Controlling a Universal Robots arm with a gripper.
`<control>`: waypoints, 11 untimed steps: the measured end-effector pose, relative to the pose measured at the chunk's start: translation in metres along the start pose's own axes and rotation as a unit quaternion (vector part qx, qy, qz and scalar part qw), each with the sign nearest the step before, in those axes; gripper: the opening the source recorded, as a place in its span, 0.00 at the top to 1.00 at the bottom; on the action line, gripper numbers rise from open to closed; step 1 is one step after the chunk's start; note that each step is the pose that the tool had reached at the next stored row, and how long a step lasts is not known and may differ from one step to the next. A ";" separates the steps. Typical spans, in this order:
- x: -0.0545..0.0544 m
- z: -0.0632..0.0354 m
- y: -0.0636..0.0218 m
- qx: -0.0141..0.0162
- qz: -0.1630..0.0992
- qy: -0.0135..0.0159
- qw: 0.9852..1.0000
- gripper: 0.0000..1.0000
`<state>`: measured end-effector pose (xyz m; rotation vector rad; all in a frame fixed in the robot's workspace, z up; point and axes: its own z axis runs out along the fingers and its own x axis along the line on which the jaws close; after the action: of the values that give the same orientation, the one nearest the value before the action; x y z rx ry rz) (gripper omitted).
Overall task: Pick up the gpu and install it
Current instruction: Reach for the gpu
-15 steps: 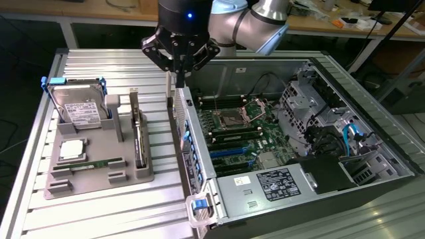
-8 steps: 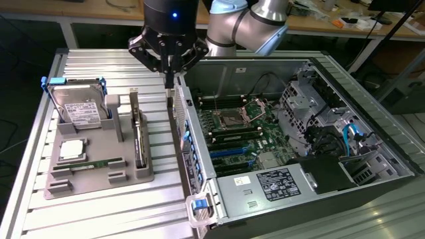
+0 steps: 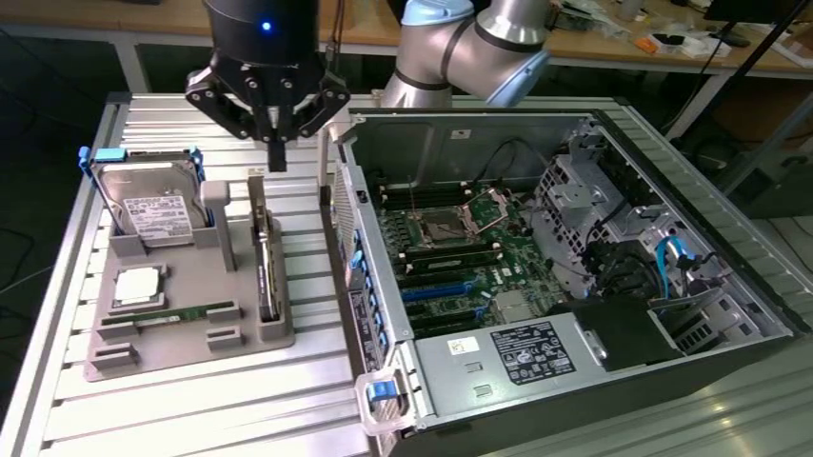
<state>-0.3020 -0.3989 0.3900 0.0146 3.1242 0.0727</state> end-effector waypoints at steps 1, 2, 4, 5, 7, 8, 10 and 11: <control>0.004 0.0000 -0.0001 0.000 0.000 0.000 1.000 0.90; 0.008 0.0000 -0.0001 0.000 0.000 0.000 1.000 0.90; 0.017 0.0001 -0.0002 0.000 0.000 0.001 1.000 0.90; 0.021 0.0001 -0.0002 0.000 0.000 0.001 1.000 0.90; 0.030 0.0002 -0.0003 0.000 0.000 0.001 1.000 0.90; 0.031 0.0004 -0.0004 0.000 -0.001 0.002 1.000 0.90; 0.031 0.0003 -0.0004 0.000 -0.001 0.002 1.000 0.90; 0.031 0.0003 -0.0003 0.000 -0.001 0.002 1.000 0.90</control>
<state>-0.3333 -0.3989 0.3892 0.0128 3.1278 0.0741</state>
